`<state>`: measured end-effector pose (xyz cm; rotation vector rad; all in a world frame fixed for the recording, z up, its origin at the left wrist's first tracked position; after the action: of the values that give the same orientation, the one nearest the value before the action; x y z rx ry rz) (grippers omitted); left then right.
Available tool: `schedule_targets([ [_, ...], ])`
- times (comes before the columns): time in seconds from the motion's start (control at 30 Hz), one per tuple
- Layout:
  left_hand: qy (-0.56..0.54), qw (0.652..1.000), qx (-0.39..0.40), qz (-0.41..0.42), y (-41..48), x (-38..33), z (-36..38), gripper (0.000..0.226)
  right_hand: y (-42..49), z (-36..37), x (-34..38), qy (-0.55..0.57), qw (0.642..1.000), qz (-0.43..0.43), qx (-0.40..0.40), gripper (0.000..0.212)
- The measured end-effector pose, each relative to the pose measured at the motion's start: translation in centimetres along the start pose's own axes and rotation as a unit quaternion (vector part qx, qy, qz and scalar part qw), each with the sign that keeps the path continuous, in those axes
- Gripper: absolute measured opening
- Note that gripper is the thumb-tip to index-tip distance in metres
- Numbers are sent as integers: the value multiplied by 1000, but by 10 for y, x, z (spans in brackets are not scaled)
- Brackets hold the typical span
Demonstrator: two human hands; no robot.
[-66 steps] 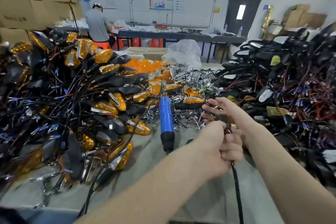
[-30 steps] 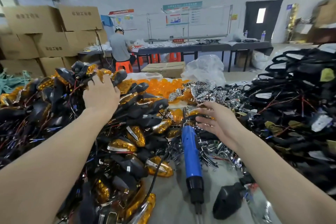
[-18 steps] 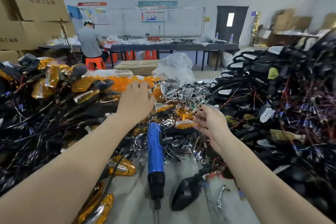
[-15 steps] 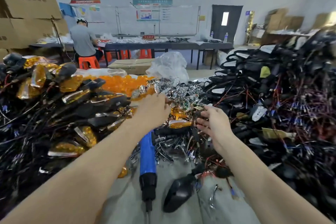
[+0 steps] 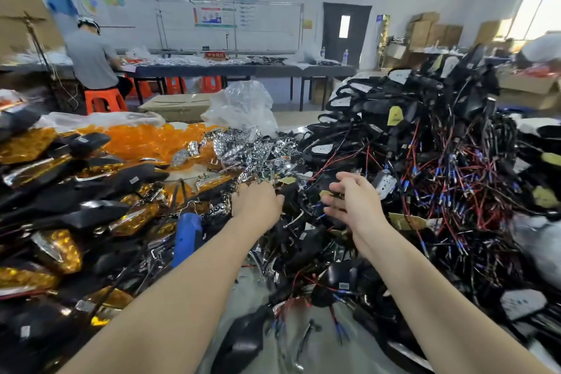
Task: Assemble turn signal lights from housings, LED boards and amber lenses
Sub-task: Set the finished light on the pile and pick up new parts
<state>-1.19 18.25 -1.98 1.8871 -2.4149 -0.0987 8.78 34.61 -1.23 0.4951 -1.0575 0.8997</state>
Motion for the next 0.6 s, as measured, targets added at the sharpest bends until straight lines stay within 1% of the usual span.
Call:
schedule_targets([
  [0.03,-28,1000,-4,-8,1,0,0,43,0,-1,0,3,1000,5,-1,24],
  [0.1,-160,987,-18,-17,4,1,-6,38,-2,-4,0,9,1000,10,-1,24],
  [0.13,-243,970,-23,-20,4,1,-13,35,-2,-5,0,10,1000,11,0,24],
  [0.2,-385,922,-37,-15,-2,2,-34,28,-5,-4,2,12,1000,14,5,24],
  [0.27,-471,881,-53,16,-11,1,-60,24,-9,0,3,24,999,23,17,18],
  [0.3,-489,869,-66,35,-17,0,-75,23,-12,4,3,35,999,32,26,14],
  [0.33,-493,864,-83,54,-23,0,-90,22,-15,9,4,47,997,42,40,14],
  [0.37,-488,863,-104,73,-28,2,-106,21,-18,14,5,65,995,53,55,19],
  [0.43,-473,861,-155,109,-40,7,-138,21,-23,25,10,119,986,73,96,33],
  [0.5,-443,863,-201,137,-52,12,-160,25,-29,39,20,203,966,91,133,50],
  [0.57,-376,885,-222,162,-63,14,-165,26,-34,53,31,291,938,102,160,62],
  [0.6,-336,899,-220,174,-69,14,-162,25,-36,59,36,322,926,98,169,68],
])
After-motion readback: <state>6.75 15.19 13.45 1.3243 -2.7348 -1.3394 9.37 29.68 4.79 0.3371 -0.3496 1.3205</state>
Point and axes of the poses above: each hand's wrist, its own y-axis towards the middle knuckle, its own z-axis out of the palm, x = y × z, the point moved 6 cm from there along y, towards the middle knuckle, and after that the axes turned 15 degrees about y, right-handed, at the moved point
